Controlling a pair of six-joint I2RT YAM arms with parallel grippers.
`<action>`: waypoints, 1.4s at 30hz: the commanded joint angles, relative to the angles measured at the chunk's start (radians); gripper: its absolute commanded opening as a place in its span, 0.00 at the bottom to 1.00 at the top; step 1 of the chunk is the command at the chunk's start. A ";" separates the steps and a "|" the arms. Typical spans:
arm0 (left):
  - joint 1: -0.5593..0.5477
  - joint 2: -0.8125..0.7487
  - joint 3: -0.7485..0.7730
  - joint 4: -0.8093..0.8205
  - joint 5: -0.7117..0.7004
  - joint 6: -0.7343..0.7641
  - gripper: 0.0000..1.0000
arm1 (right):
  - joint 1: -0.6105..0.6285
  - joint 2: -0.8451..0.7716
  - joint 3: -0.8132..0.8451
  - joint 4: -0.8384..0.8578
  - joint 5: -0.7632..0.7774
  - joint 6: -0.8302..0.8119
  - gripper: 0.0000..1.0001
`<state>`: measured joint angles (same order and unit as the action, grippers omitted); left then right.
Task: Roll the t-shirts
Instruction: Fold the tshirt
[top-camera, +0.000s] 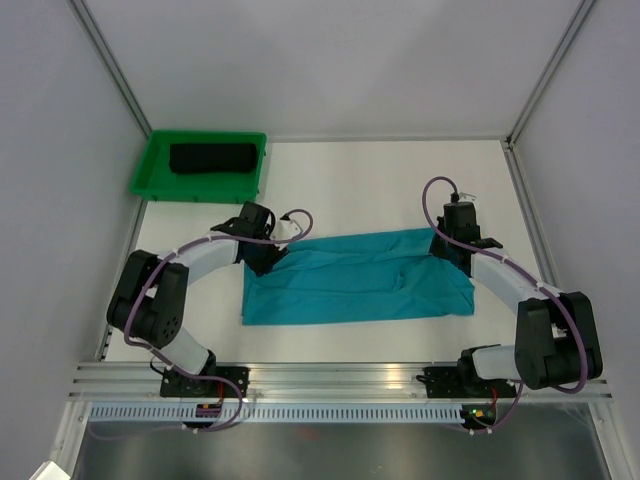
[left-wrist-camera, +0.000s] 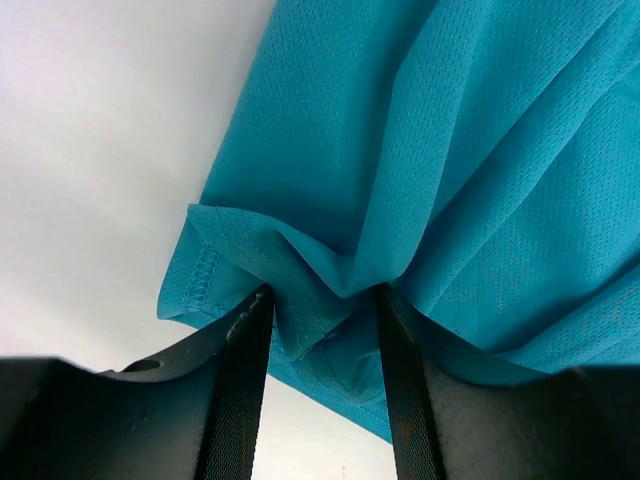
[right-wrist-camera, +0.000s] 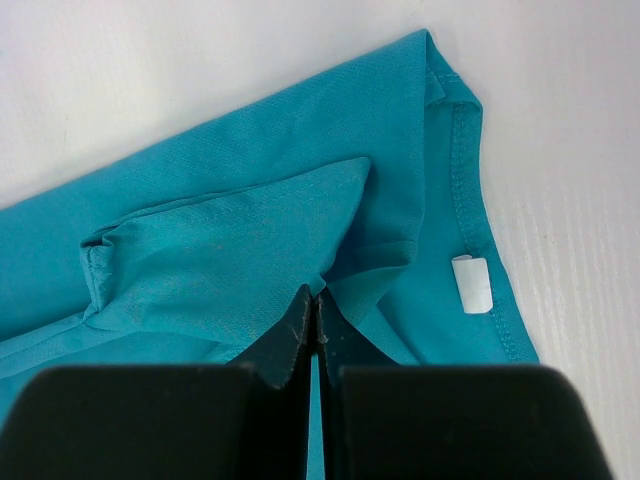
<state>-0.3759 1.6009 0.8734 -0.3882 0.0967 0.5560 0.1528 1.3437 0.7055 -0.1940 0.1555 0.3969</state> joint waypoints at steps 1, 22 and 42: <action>-0.018 -0.047 -0.024 0.051 -0.060 0.042 0.52 | 0.002 -0.009 0.011 0.022 0.009 0.003 0.04; 0.073 0.020 0.226 -0.142 0.087 -0.043 0.52 | 0.002 -0.003 0.022 0.007 0.022 -0.006 0.04; 0.164 0.235 0.346 -0.209 0.245 -0.159 0.39 | 0.002 0.002 0.020 0.001 0.035 -0.016 0.03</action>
<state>-0.2108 1.8297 1.1797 -0.5789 0.3088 0.4381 0.1532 1.3437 0.7055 -0.1986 0.1623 0.3923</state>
